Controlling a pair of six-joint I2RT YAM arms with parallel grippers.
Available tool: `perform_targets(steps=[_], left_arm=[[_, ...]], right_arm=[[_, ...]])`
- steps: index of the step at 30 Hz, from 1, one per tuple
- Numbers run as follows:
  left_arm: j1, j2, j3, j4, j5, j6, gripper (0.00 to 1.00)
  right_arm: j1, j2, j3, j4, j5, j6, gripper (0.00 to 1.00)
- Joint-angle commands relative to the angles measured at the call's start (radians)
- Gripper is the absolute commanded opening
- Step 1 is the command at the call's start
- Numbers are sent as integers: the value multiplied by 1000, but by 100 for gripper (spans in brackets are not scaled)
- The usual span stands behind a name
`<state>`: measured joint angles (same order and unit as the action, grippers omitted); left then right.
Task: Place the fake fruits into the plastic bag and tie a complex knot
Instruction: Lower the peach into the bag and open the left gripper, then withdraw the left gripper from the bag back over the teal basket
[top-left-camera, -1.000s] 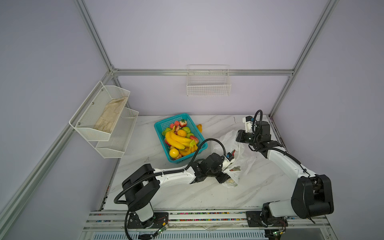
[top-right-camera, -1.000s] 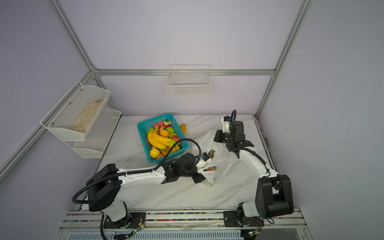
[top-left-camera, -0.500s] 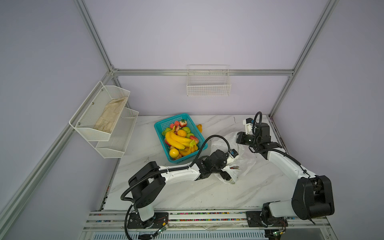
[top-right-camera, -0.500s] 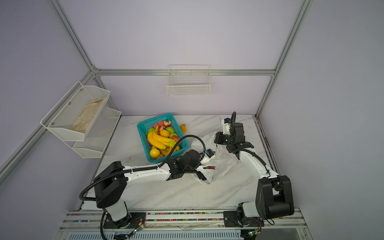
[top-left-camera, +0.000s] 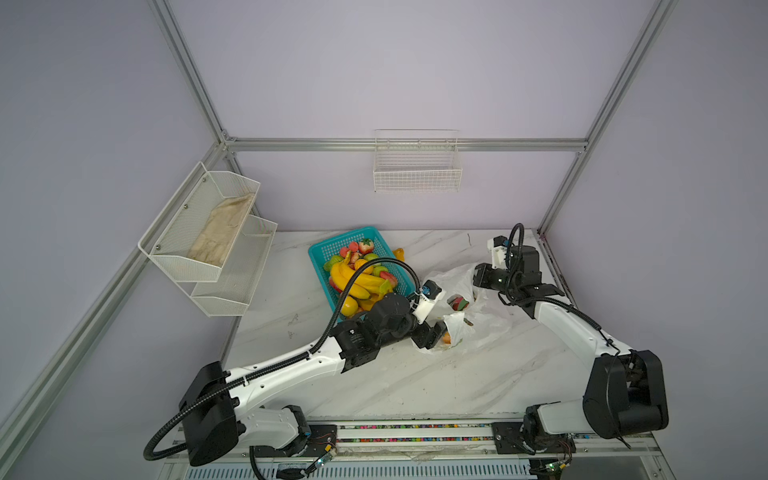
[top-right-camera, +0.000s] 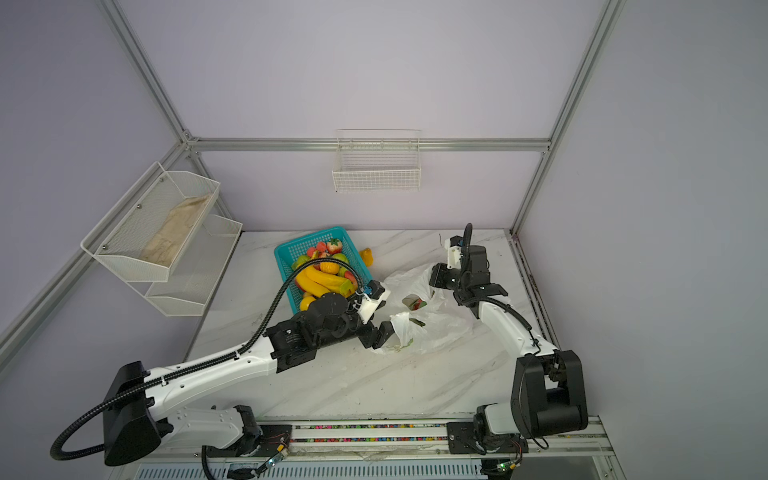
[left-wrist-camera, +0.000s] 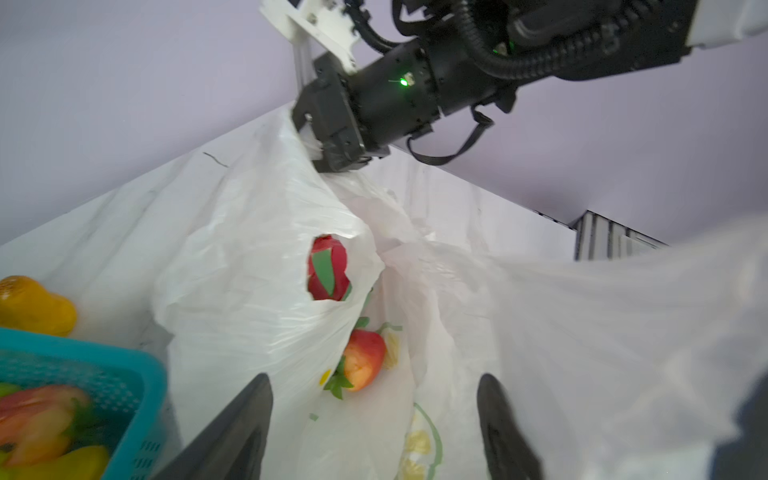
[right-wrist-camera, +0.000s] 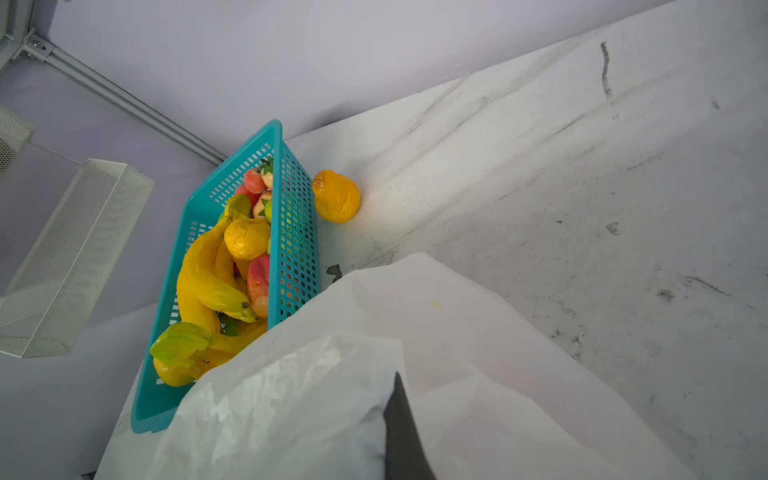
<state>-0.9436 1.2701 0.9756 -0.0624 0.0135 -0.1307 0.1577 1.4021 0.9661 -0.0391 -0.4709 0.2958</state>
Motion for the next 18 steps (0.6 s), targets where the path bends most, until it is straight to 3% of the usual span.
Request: perform_targets(steps=[1, 3, 9, 13, 18], left_arm=[[85, -83, -44, -31, -41, -20, 76], [138, -116, -51, -28, -18, -30, 76], [348, -113, -1, -39, -102, -131, 76], [510, 17, 100, -52, -88, -154, 77], [616, 277, 290, -65, -80, -93, 77]], right_arm=[[-2, 12, 6, 4, 12, -22, 0], [-2, 13, 9, 2, 19, -26, 0], [-2, 6, 1, 15, 5, -41, 0], [-1, 17, -1, 33, -16, -41, 0], [-1, 23, 1, 37, -21, -47, 0]])
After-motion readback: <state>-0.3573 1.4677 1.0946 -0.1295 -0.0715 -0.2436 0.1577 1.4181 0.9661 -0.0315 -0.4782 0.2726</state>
